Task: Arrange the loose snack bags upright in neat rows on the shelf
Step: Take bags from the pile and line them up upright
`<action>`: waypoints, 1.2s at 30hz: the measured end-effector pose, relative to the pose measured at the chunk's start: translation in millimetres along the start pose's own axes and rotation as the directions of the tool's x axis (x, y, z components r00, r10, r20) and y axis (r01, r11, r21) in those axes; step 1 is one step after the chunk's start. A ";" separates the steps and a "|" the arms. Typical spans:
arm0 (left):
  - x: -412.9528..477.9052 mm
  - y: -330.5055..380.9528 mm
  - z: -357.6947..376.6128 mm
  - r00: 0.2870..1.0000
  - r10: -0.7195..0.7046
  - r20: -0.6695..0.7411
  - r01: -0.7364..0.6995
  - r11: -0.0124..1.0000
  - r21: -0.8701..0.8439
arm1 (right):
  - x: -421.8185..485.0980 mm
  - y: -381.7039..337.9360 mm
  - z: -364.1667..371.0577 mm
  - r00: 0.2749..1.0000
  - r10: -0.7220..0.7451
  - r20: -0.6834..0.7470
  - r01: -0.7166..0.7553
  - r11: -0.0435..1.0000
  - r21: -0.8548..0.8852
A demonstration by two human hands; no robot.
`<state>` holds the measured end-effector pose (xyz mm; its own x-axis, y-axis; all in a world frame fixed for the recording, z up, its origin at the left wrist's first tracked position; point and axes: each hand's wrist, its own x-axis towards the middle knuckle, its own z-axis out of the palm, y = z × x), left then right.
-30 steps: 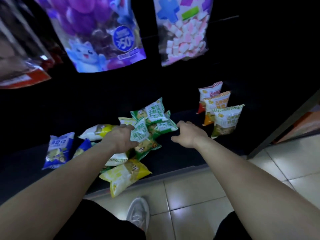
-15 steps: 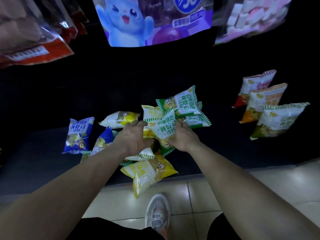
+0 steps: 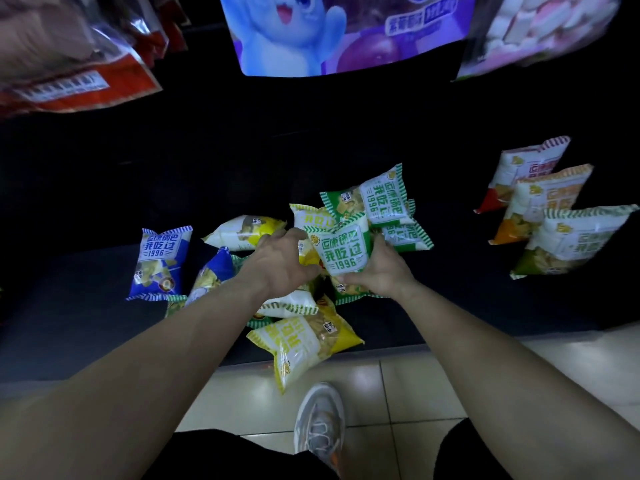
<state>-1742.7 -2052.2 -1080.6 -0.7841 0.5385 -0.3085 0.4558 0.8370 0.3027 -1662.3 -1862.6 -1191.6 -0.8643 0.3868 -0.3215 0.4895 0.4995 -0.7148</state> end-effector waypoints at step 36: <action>-14.8 290.2 73.4 0.883 0.469 0.019 -0.465 0.880 -0.098 | -222.2 135.6 -287.1 0.984 0.109 -0.138 -0.153 0.919 -0.364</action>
<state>-1567.9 -1810.2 -1054.4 -0.4710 0.8697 -0.1477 0.7242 0.4768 0.4983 -1370.7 -1658.3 -1038.8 -0.7813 0.5423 -0.3092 0.6242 0.6817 -0.3817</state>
